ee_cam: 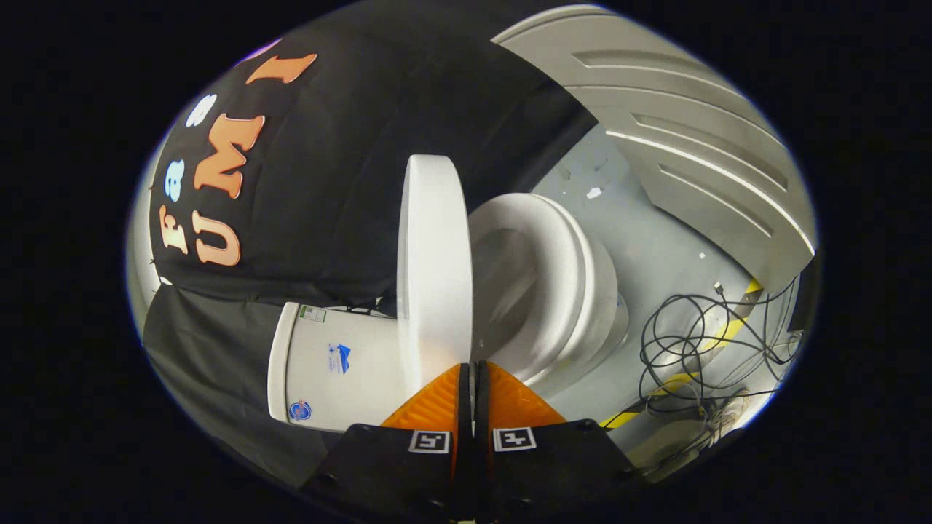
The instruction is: Open the toilet lid.
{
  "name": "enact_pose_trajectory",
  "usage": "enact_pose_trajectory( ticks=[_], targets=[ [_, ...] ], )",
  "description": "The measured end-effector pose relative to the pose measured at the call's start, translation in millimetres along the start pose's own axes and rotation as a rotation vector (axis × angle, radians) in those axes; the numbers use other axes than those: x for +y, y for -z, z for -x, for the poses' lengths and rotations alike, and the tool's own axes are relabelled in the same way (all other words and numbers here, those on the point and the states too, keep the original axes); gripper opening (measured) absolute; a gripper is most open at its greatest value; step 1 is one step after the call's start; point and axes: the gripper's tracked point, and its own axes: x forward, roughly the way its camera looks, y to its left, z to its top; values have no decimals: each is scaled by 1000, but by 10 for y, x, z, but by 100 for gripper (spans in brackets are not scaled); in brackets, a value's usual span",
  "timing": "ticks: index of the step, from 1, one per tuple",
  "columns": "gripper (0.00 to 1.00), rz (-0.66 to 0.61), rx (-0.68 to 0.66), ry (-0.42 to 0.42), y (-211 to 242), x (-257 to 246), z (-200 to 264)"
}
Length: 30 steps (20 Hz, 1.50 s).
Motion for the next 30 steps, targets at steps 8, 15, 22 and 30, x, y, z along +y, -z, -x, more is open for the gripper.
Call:
enact_pose_trajectory(
  ticks=[8,15,22,30],
  targets=[
    [8,194,-128,59,112,874,280],
    [8,311,-159,115,190,1274,320],
    [8,411,-171,128,348,1689,353],
    [8,539,-183,153,571,2134,360]
  ],
)
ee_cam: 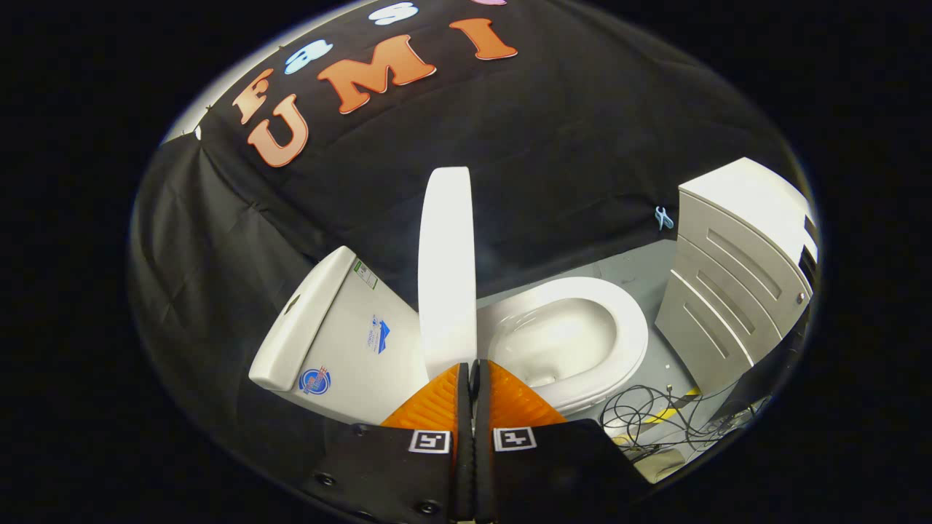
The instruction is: Open the toilet lid.
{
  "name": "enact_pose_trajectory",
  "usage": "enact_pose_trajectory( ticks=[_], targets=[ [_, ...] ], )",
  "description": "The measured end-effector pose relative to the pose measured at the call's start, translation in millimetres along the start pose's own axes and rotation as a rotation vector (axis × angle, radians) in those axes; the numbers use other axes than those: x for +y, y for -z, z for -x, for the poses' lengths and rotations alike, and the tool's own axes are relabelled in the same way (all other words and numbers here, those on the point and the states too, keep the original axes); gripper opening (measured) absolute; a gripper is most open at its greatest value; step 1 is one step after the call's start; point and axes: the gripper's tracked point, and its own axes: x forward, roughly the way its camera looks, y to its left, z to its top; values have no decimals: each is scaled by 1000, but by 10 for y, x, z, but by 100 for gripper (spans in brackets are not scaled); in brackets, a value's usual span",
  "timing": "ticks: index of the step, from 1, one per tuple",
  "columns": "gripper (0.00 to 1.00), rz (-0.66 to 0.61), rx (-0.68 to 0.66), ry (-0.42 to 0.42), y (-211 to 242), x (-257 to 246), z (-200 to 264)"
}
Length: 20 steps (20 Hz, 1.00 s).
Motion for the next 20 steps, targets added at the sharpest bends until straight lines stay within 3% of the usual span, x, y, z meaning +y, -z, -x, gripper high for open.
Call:
enact_pose_trajectory(
  ticks=[20],
  targets=[
    [8,256,-15,-27,240,1210,-46]
  ],
)
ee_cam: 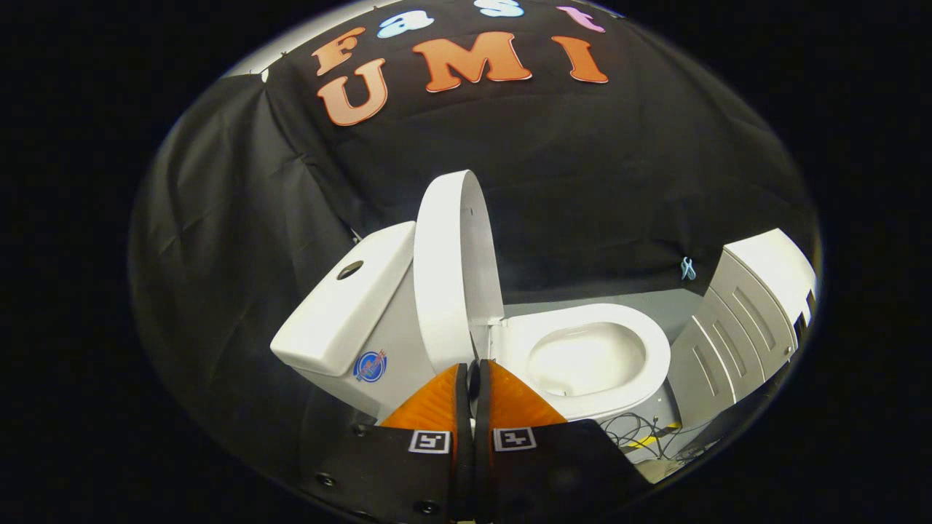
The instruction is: Open the toilet lid.
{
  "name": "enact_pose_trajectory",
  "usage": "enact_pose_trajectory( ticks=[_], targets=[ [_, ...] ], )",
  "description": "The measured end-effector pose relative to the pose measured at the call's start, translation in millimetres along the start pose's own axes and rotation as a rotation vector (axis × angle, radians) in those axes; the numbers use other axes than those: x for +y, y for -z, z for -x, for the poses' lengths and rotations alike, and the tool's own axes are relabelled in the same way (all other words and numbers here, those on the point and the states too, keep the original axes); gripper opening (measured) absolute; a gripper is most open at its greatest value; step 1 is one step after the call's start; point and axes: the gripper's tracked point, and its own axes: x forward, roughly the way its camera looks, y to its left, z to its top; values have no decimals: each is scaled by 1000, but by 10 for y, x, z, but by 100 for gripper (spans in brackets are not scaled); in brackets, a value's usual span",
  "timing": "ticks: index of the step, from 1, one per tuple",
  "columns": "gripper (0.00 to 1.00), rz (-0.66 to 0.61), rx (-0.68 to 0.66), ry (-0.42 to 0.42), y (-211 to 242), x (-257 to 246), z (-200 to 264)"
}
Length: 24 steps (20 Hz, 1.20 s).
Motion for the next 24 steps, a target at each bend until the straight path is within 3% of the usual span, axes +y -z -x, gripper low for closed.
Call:
enact_pose_trajectory(
  ticks=[13,24],
  targets=[
    [8,133,16,-30,146,763,-107],
    [9,202,1,-9,168,862,-116]
  ],
)
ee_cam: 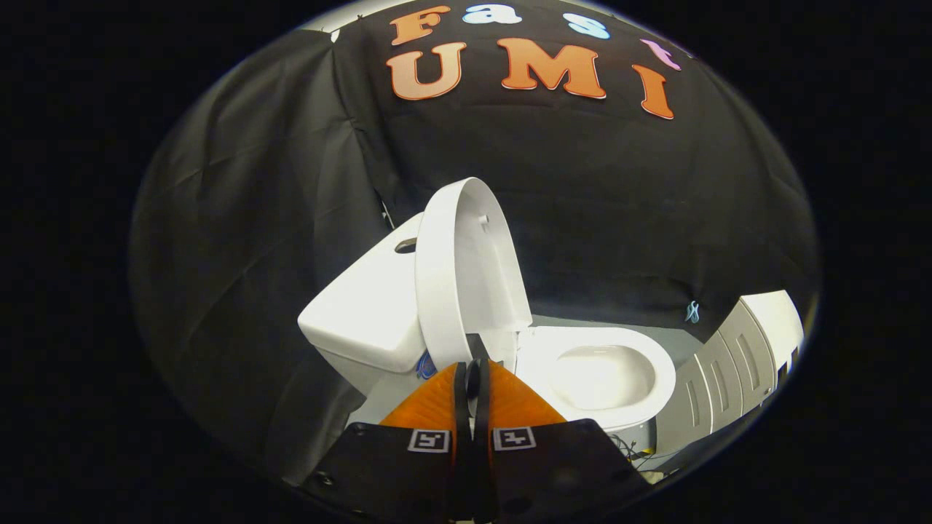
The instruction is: Open the toilet lid.
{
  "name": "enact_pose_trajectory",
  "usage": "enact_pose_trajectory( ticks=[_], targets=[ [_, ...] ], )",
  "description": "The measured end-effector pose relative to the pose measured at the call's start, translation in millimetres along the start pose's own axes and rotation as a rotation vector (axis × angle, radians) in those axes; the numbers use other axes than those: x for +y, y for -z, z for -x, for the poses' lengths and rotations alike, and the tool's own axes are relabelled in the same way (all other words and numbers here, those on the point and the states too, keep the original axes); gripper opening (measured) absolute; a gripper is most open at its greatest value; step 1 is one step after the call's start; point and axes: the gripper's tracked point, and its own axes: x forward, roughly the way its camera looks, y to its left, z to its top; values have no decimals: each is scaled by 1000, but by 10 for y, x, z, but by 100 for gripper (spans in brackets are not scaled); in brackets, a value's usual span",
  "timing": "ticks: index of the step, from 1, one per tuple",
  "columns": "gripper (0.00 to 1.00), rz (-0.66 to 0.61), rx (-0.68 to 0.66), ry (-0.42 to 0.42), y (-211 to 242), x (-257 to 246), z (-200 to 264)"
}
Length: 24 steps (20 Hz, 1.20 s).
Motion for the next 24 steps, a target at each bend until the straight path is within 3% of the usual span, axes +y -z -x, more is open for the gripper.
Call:
enact_pose_trajectory(
  ticks=[5,7,9,10,15,19,24],
  targets=[
    [11,-25,4,-68,16,24,20],
    [23,-27,-33,-78,-72,28,89],
    [23,3,-77,-91,-164,20,162],
    [34,10,-91,-94,-192,1,199],
    [68,27,-122,-141,-330,-205,380],
    [98,14,-184,-87,-558,-800,622],
    [100,-51,-261,-49,-855,-1460,927]
  ],
)
